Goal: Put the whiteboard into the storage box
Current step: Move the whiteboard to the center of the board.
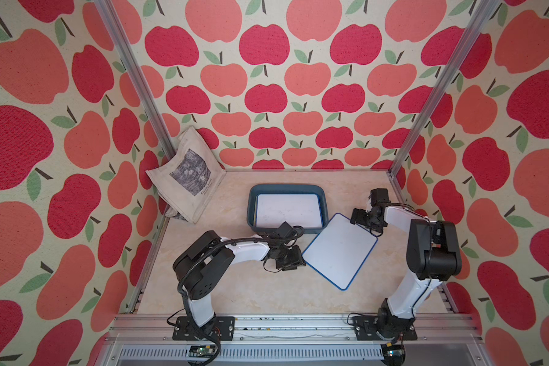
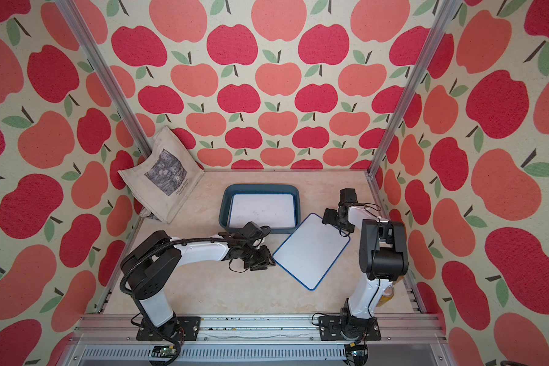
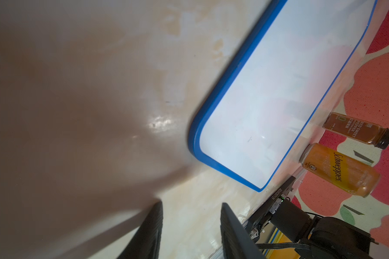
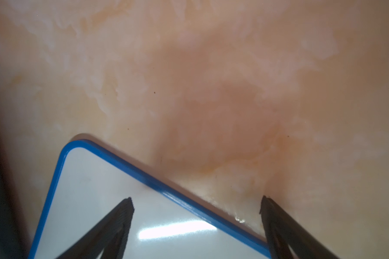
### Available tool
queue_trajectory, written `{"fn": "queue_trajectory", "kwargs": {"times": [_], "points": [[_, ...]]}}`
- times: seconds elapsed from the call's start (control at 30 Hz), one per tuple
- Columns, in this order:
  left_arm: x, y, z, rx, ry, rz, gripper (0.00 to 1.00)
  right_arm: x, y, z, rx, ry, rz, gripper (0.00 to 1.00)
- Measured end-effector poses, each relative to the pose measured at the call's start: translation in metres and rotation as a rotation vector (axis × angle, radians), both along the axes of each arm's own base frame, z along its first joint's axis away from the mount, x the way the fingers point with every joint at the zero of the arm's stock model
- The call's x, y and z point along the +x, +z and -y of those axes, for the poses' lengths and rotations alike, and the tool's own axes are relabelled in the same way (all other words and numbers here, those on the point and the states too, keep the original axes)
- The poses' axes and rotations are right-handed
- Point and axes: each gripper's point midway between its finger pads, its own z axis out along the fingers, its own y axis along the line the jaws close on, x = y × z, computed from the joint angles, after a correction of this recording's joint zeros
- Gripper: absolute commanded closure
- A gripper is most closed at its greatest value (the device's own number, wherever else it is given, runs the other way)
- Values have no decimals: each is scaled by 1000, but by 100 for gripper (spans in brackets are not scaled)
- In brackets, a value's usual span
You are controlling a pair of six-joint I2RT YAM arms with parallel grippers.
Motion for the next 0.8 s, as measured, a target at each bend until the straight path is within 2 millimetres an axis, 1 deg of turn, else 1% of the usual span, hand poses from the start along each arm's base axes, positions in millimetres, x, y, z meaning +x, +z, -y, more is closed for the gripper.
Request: {"fn": "queue_trajectory", "kwargs": {"times": [0.33,0.63,0.8], "points": [[-2,0,3,-13,-18,-10,55,-6,-1,-9,51,21,2,8],[-1,0,11,-56,-14,-42,55,-23,0,-16,103,27,35,8],[2,-1,10,-79,10,-60,55,-34,1,-23,149,28,46,8]]}}
